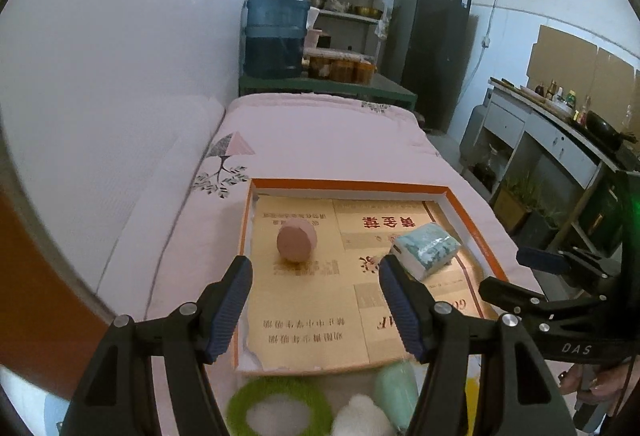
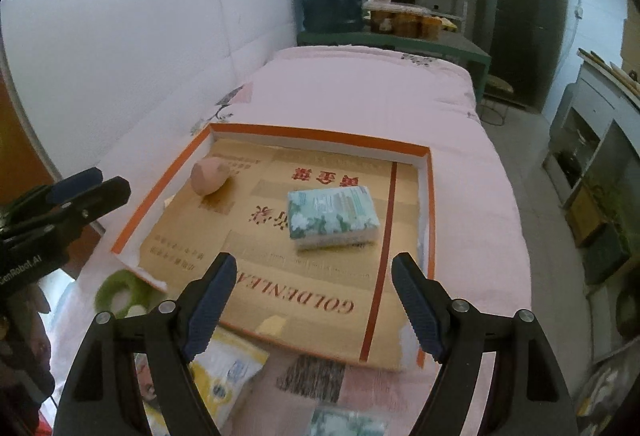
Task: Organize soft objects
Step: 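Withdraw both open grippers from the box back toward the remaining items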
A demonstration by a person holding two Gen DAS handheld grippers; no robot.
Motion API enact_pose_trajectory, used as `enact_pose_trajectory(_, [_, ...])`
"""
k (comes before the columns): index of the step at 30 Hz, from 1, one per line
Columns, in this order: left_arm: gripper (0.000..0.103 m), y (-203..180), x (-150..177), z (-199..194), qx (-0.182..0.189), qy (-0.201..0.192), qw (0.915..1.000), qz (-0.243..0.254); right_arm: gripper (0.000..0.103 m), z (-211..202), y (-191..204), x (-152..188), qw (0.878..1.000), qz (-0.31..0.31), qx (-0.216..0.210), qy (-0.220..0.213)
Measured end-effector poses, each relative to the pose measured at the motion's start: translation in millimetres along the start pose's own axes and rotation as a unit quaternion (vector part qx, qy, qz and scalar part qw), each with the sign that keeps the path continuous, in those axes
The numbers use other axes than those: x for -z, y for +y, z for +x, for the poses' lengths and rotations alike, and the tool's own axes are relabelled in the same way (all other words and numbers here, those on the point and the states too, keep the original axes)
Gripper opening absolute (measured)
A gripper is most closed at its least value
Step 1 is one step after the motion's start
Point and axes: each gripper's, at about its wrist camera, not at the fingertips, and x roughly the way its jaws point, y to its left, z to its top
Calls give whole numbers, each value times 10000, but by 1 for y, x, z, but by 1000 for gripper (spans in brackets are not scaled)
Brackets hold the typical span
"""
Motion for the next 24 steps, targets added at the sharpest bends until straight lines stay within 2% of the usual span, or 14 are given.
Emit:
enact_pose_trajectory(11, [65,5,21,-45,50,-123,9996,-245,81,-42,6,32,9998,165,4,-122])
enact_pose_trajectory(19, [65,9,49,-76,-83,-288,9993,-214,81,-79,27,70,9995,67,-253,-174])
enact_pose_trajectory(24, [65,14,71,-91,-88,-311,9992,-232,81,-96,59,106,9979,-275,-586,-15])
